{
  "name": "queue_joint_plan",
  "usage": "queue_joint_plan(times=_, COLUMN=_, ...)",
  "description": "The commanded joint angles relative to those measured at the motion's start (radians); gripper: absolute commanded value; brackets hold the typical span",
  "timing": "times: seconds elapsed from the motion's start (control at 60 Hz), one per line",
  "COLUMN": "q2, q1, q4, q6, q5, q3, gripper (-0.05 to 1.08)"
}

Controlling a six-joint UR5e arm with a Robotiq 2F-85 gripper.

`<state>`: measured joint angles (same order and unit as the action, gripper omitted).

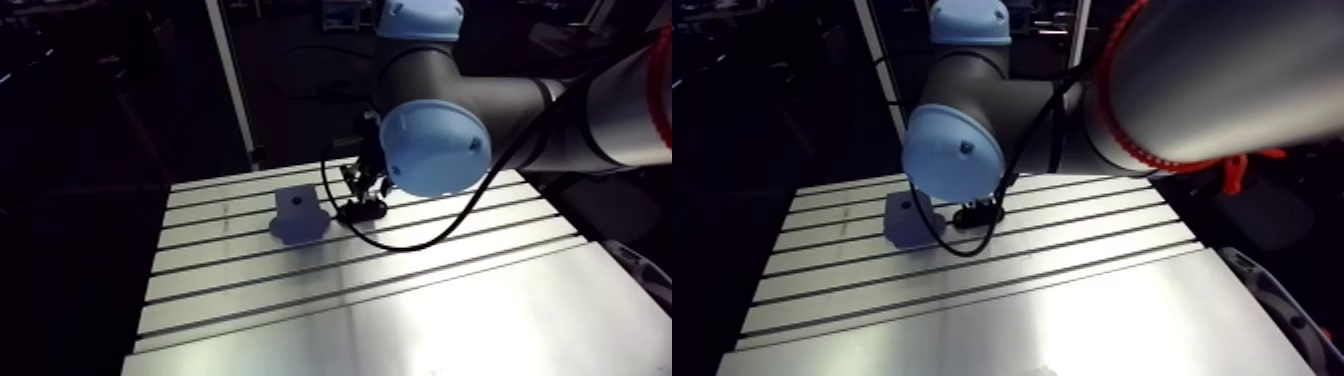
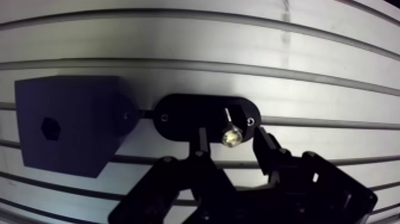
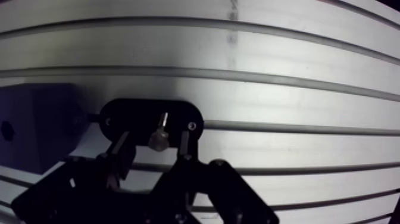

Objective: Pick up the M10 bolt and insert it into the hex recess until seated.

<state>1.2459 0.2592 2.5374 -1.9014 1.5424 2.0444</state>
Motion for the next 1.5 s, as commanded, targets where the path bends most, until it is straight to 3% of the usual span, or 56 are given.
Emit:
queue_joint_plan(times=0.017, q2=0.000, q1=-0.001, q4=-0.001, q6=0.001, q5=0.000, q3=0.000, gripper=0.52)
queue_joint_plan(times=1.5, q2=-0.009, q1=0.000, q4=0.001, q6=0.011, q5=0.003, q3=0.001, gripper=0.64)
